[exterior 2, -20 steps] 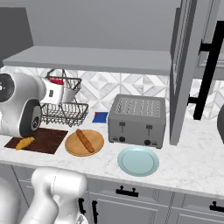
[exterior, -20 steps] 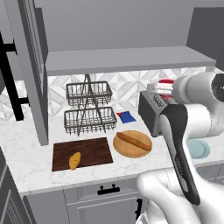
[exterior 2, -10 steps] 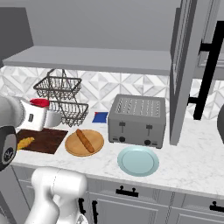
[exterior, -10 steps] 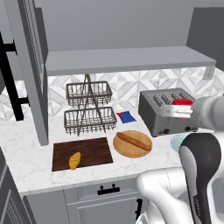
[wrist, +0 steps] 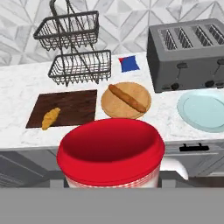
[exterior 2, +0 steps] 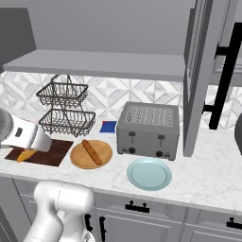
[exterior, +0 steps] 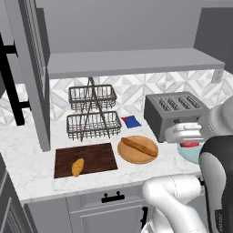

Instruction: From the different types of pastries on the counter, select a croissant and place it on the cutting board. Then retrieve a jar of jam from the cabinet and place it alongside the croissant on the cutting board.

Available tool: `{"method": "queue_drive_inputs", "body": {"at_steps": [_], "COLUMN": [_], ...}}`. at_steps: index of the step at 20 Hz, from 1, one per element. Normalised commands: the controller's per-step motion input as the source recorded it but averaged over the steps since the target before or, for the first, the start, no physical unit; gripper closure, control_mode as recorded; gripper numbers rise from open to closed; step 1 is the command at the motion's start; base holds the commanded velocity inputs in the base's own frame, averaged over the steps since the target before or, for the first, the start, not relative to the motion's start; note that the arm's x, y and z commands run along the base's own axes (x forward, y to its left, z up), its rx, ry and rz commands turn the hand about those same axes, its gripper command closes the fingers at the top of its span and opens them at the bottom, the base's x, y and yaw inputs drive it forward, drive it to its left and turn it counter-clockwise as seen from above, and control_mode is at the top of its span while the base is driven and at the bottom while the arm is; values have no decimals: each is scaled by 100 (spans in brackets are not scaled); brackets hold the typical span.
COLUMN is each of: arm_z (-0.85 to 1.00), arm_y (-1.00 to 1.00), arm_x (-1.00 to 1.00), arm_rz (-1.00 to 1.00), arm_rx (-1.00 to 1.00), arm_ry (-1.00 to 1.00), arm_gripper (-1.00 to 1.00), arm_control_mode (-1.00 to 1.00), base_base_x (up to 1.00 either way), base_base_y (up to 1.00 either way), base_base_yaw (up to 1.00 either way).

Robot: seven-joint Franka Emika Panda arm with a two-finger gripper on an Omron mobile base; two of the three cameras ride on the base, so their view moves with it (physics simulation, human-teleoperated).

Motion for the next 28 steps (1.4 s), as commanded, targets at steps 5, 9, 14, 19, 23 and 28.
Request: {"method": "queue_drive_inputs", "body": {"at_steps": [5, 9, 14, 19, 23, 28], "arm_z": [-64, -85, -33, 2, -28, -76], "arm_y": [58, 67, 54, 11, -1, 27], "arm_x": [20, -5, 5, 68, 81, 77], "arm_rz": [22, 28, 25, 4, -4, -16], "arm_rx": [0, 0, 0, 0, 0, 0], "arm_ry": [21, -3, -15, 5, 9, -10], "arm_gripper": [100, 100, 100, 100, 100, 100], "arm_control_mode": [-100, -100, -100, -100, -100, -100], "base_base_x": [0, 0, 0, 0, 0, 0], "base_base_y": [0, 0, 0, 0, 0, 0], "base_base_yaw": [0, 0, 0, 0, 0, 0]}}
